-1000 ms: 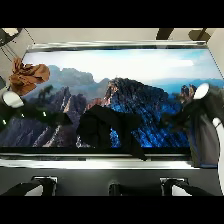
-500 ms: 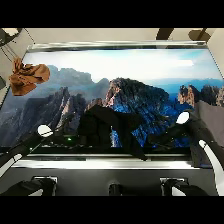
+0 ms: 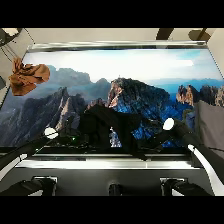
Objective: Fold the shirts.
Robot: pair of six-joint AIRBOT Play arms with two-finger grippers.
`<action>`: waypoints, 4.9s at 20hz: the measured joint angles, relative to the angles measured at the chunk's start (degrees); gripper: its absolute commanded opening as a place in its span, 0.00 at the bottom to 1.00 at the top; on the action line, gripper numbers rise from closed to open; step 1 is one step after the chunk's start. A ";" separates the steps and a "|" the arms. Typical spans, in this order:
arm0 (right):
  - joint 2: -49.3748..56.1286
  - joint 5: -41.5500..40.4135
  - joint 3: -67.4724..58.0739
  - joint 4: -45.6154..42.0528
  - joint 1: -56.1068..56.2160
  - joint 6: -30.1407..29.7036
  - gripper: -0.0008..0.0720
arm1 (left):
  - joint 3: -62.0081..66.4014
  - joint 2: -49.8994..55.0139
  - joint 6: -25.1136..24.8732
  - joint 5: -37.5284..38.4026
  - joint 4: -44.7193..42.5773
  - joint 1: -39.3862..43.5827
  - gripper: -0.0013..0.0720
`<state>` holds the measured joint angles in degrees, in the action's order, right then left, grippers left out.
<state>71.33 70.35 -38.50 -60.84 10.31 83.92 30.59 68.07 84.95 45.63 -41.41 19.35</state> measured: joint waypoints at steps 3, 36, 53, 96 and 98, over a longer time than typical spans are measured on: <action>2.38 -1.77 0.46 1.84 1.36 0.63 0.08 | 0.00 0.04 0.15 -0.44 0.02 0.07 0.05; -27.41 11.10 -35.41 -43.58 2.10 22.53 0.08 | 40.54 -30.18 9.66 14.97 -42.99 -32.81 0.05; 3.48 -24.26 -21.90 -27.80 -8.74 34.84 0.08 | 30.08 6.64 3.48 10.78 -29.03 -30.84 0.79; -32.33 -3.96 -62.36 -40.04 -10.43 20.50 0.08 | 85.59 -23.45 2.58 14.88 -6.69 -47.28 0.05; -29.86 -1.25 -62.47 -39.89 -10.43 20.46 0.08 | 84.65 -22.53 2.82 17.88 -7.96 -47.36 0.05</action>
<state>41.47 69.10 -100.97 -100.73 -0.12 104.38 115.24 45.54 87.77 63.51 -49.36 -28.01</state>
